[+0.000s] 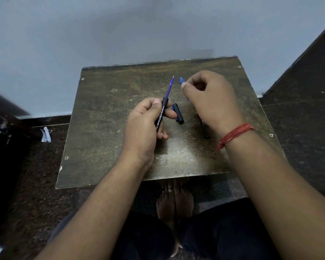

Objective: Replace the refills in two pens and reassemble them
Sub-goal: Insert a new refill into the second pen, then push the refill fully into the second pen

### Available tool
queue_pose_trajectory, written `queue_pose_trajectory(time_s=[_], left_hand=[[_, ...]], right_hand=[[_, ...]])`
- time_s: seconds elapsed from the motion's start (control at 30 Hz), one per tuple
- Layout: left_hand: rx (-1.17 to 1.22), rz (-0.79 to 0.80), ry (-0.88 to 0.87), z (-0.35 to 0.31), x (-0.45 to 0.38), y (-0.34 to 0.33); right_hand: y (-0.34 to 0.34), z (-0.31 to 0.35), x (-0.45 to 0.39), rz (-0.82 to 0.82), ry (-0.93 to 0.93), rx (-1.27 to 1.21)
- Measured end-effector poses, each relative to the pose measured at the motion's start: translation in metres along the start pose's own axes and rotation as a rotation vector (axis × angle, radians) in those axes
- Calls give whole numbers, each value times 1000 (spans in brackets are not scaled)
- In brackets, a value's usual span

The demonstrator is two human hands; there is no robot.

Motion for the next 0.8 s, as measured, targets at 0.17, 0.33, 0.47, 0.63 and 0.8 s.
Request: queue_pose_trajectory(time_s=[0.17, 0.33, 0.47, 0.63, 0.8], left_hand=[[12, 34, 13, 4, 0, -5], [3, 48, 12, 5, 0, -7], [-7, 58, 18, 6, 1, -9], [-3, 79, 33, 8, 0, -11], [-9, 99, 40, 9, 0, -13]], right_hand=[[-5, -12, -1, 16, -64, -580], [-11, -17, -2, 44, -94, -838], [-8, -21, -4, 10, -121, -920], [-7, -25, -4, -40, -150, -971], [-8, -24, -5, -34, -134, -961]])
Point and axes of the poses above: each hand's wrist, its own x-axis away from the middle knuckle, its own y-axis out of the back of the hand, z = x × y, the point moved 9 cm from there along -x, towards the middle knuckle, and after that the axes turned 4 degrees about z, right-handed, at the moved point
